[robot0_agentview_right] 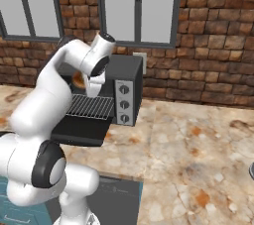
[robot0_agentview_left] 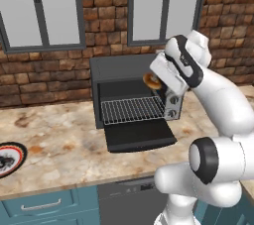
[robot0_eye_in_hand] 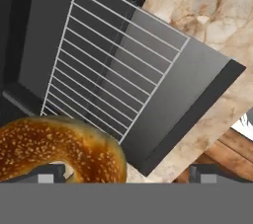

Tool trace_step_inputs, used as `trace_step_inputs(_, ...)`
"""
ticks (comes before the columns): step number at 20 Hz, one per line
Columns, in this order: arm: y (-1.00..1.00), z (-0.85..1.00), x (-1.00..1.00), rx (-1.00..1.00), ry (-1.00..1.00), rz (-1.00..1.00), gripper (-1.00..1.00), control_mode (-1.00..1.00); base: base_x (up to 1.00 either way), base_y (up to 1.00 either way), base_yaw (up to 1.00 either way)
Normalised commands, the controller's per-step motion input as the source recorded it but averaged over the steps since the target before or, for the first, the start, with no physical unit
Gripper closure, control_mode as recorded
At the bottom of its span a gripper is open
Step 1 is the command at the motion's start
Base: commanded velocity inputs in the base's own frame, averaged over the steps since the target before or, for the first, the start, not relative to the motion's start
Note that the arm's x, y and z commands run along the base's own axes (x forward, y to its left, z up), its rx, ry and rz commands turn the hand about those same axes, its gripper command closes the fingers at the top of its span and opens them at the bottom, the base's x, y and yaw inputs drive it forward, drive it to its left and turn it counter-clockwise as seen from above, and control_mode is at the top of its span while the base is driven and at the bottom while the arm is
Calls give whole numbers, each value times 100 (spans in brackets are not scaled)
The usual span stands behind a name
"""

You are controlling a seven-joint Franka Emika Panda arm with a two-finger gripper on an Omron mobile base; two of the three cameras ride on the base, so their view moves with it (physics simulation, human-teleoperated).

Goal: Pick up the bagel from the plate, place it on the toaster oven rack, close the door, and set the timer.

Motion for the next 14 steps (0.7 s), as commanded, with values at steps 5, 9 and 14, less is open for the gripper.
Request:
trace_step_inputs(5, 0, -25, -77, 1, 9, 6, -100, -100, 0, 0, 0)
trace_step_inputs(9, 0, -71, -15, -6, -3, 3, -100, -100, 0, 0, 0)
trace_step_inputs(14, 0, -81, 4, -9, -9, 1, -100, -100, 0, 0, 0)
